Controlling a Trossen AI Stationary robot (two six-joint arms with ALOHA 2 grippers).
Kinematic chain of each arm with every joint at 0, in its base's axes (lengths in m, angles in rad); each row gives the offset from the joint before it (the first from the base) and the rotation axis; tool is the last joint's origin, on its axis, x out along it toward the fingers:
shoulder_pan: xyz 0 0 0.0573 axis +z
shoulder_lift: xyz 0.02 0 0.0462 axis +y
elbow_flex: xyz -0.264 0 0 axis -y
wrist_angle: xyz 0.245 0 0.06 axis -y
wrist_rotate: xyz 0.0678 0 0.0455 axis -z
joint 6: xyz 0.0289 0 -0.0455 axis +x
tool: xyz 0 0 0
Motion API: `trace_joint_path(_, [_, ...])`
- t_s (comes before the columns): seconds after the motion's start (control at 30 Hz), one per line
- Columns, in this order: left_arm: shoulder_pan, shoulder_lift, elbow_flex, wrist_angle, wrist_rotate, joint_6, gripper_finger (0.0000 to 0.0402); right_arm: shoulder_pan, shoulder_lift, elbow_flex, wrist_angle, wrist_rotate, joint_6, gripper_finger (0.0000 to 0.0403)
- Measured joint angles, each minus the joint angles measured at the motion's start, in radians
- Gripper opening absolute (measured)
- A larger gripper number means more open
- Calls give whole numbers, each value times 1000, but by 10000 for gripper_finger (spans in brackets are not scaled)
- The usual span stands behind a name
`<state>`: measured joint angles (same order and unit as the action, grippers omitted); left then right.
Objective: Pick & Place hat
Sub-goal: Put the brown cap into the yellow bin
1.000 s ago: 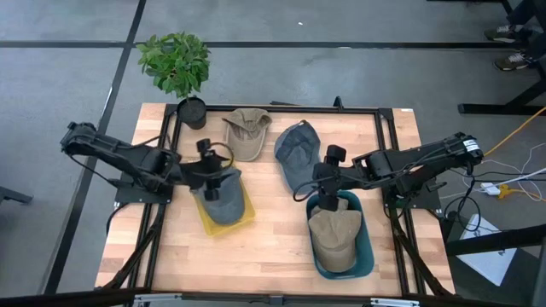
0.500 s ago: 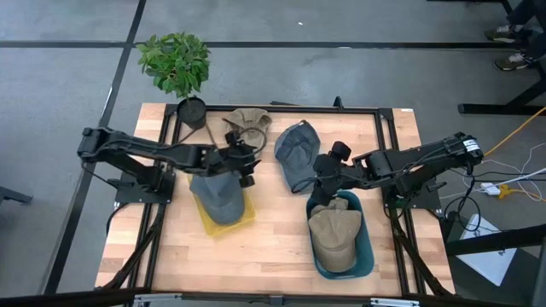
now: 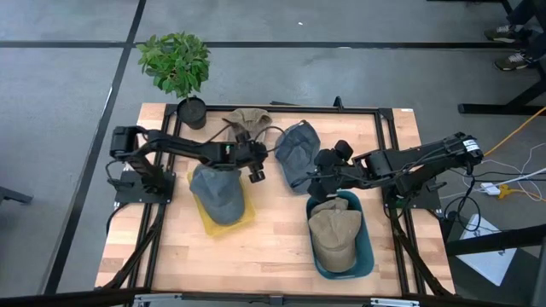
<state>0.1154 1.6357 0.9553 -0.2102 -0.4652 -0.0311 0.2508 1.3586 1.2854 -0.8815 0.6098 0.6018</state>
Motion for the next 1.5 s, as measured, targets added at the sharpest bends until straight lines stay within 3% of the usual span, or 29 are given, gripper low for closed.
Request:
trace_joint_path(0.13, [0,69,50,-40,-4,8,198,0,1,0,5,0,1,267])
trace_joint_path(0.37, [11,170,132,-165,-178,12,198,0,12,0,20,0,1,267])
trace_joint_path(0.6, [51,229,136,-162,-132,-7,198,0,44,0,22,-2,-6,267])
trace_joint_path(0.77, [70,254,136,-158,-201,-7,193,0,61,0,22,-1,-7,267])
trace_joint_path(0.9, [79,255,136,-156,-213,15,153,0,63,0,22,0,-7,267])
trace_joint_path(1.13, [79,254,136,-155,-224,35,17,0,63,0,18,1,-34,267])
trace_joint_path(1.3, [60,214,135,-159,-215,50,9,0,60,1,-65,120,-22,265])
trace_joint_path(1.43, [10,116,135,-162,-218,53,8,-6,45,1,-163,178,51,255])
trace_joint_path(1.5, [-20,50,135,-171,-268,56,7,-6,36,1,-189,197,85,249])
